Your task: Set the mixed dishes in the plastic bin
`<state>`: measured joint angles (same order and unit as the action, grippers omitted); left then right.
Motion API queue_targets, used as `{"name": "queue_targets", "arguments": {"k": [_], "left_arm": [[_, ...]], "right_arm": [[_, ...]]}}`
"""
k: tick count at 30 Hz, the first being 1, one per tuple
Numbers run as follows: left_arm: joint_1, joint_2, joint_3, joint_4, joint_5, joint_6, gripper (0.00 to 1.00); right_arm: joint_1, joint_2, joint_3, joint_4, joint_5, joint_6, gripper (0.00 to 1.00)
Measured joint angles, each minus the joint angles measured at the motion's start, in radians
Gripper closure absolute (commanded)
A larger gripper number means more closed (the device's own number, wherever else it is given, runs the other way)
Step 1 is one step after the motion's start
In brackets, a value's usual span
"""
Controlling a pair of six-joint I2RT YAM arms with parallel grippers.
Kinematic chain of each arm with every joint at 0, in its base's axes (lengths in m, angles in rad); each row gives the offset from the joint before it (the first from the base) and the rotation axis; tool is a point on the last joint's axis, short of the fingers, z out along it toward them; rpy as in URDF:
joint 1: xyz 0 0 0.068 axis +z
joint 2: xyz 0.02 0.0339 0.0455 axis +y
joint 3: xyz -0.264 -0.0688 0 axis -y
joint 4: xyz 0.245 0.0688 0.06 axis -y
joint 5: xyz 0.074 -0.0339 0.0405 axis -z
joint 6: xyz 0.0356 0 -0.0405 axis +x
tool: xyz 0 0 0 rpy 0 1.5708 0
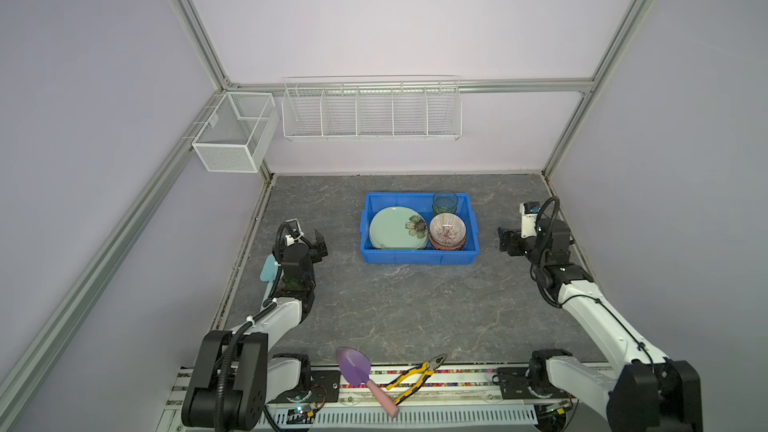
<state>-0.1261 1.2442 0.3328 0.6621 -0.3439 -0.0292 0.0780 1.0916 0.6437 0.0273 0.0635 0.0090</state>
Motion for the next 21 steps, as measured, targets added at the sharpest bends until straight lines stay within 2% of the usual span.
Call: {"name": "queue_targets", "arguments": {"k": [12,21], "left_arm": [[0.035,0.288,-0.031,0.329,0.065,0.018,0.03],[0.055,0.304,0.030,0.270,0.100,0.016,0.02]], "right_arm": [[0.000,0.098,-0.116,0.259,0.056,-0.041,0.12],[-0.024,0.337,-0.174,0.510,0.086,-0.069,0.11]]}}
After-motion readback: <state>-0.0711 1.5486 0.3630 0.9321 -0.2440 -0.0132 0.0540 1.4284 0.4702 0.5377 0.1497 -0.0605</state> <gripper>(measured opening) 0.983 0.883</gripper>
